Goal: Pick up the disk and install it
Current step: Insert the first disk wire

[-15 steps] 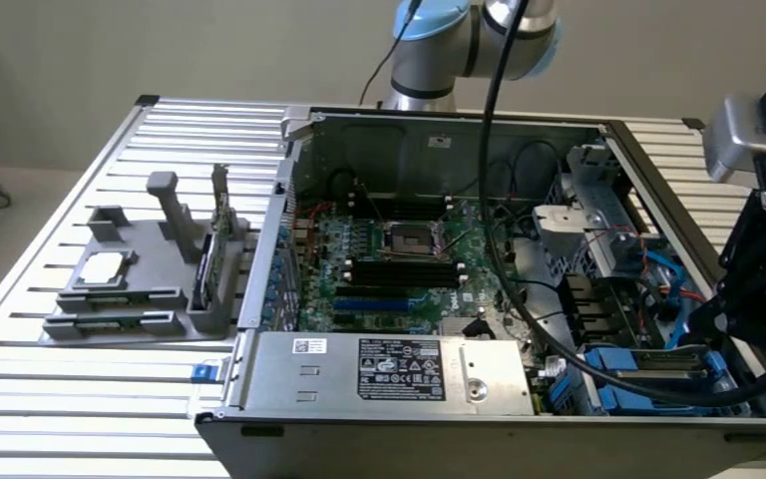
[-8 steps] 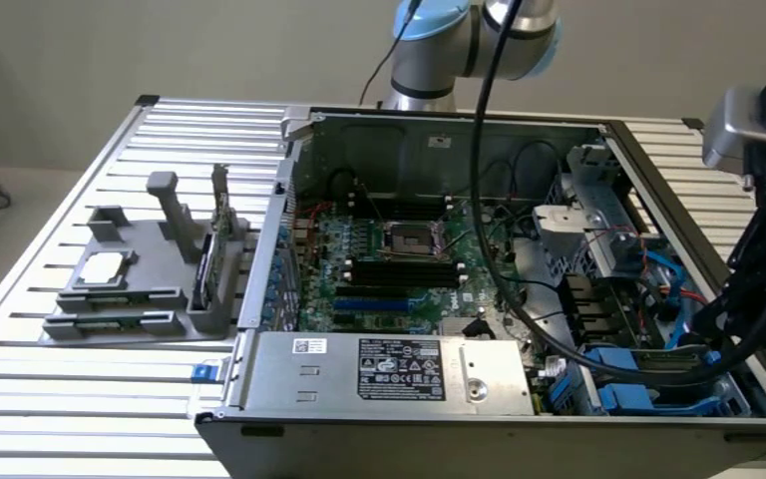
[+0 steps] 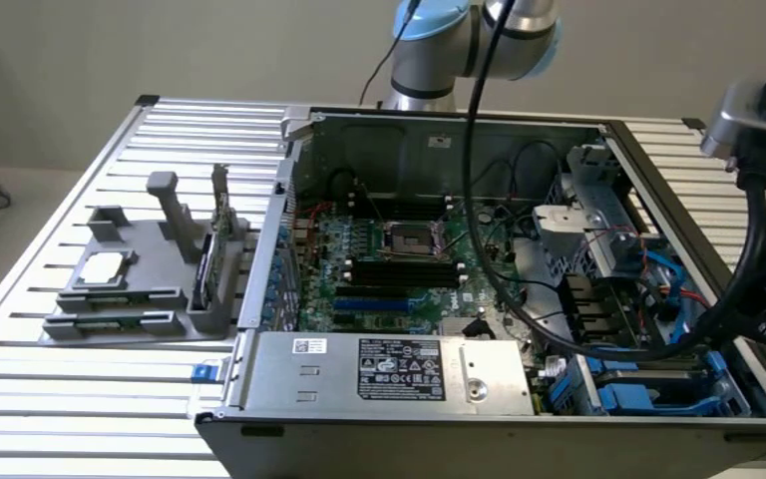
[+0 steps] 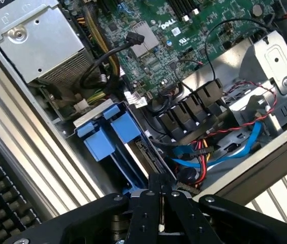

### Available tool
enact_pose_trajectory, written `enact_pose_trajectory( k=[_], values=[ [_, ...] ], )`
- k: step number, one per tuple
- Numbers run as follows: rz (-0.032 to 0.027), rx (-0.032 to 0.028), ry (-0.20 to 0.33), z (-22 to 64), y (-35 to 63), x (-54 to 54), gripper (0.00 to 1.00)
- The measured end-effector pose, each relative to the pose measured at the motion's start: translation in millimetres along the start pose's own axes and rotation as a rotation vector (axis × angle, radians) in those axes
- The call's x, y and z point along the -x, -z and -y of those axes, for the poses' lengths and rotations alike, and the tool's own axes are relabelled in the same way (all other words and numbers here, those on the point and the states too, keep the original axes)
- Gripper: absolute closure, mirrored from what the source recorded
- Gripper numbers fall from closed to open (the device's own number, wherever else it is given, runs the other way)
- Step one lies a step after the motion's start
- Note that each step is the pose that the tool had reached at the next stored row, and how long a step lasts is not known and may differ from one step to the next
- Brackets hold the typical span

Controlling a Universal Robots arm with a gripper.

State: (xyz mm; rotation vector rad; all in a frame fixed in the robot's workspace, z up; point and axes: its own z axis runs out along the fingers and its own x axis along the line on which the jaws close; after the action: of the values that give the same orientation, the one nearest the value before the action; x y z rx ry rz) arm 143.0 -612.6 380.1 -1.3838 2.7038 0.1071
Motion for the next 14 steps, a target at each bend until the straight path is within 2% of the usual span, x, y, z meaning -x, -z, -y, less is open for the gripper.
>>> enact_pose_trajectory(
  k=[14],
  values=[
    [0.0041, -0.0310, -0.250, 0.0, 0.0, 0.0, 0.89]
  ],
)
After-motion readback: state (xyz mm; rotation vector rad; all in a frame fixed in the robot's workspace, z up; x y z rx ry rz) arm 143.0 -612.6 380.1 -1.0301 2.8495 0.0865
